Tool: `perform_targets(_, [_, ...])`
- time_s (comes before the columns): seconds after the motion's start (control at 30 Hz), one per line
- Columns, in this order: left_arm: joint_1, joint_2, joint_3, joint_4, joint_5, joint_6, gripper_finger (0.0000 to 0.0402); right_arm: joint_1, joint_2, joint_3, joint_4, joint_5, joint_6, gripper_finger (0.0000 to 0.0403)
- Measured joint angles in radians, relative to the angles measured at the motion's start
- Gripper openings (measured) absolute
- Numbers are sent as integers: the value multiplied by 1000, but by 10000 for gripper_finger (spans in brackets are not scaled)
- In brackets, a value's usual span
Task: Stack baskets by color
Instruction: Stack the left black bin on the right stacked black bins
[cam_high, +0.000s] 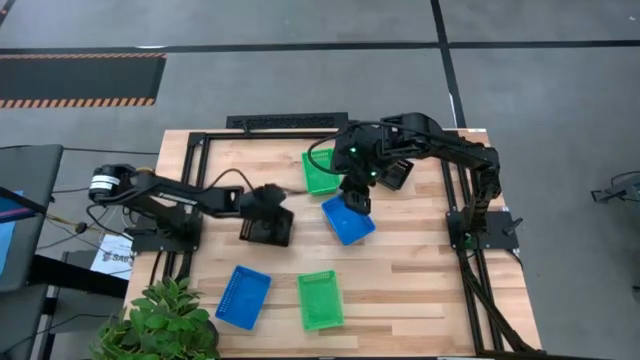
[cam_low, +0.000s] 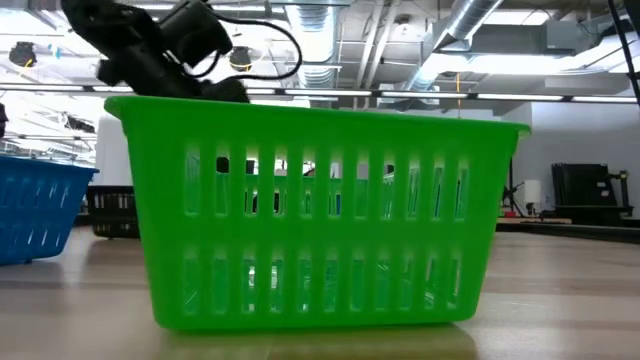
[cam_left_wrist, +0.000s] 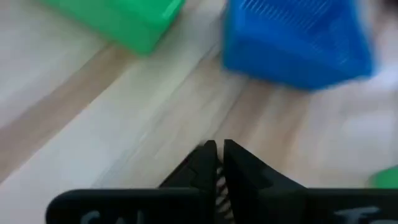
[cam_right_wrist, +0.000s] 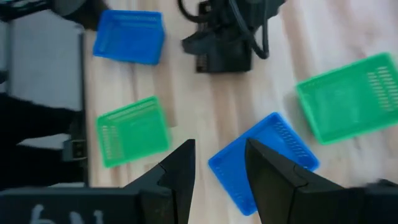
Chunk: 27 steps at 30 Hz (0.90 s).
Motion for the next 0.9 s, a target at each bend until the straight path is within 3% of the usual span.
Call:
perform_targets(0.17, [64,3,16,79,168,-46,31,0,2,-6,-1,82,1,159])
perform_targets(0.27, [95,-30,56,47,262,-96,69,0,17,-6,-3,85,-5,165])
perform_targets(0.37, [112,-88,101,-54,291,-113,117,1,24,-7,-14,85,-14,183])
perform_targets(0.6, [124,-273,286,-523,279,-39,198,1,69,-7,-10,85,-18,232])
perform_targets(0.77, [115,-403,419,-863,182,-20,204,-4,117,-6,42,93,-26,239])
perform_targets(0.9, [109,-503,473,-958,69,-47,197,-4,173,-6,110,93,-26,239])
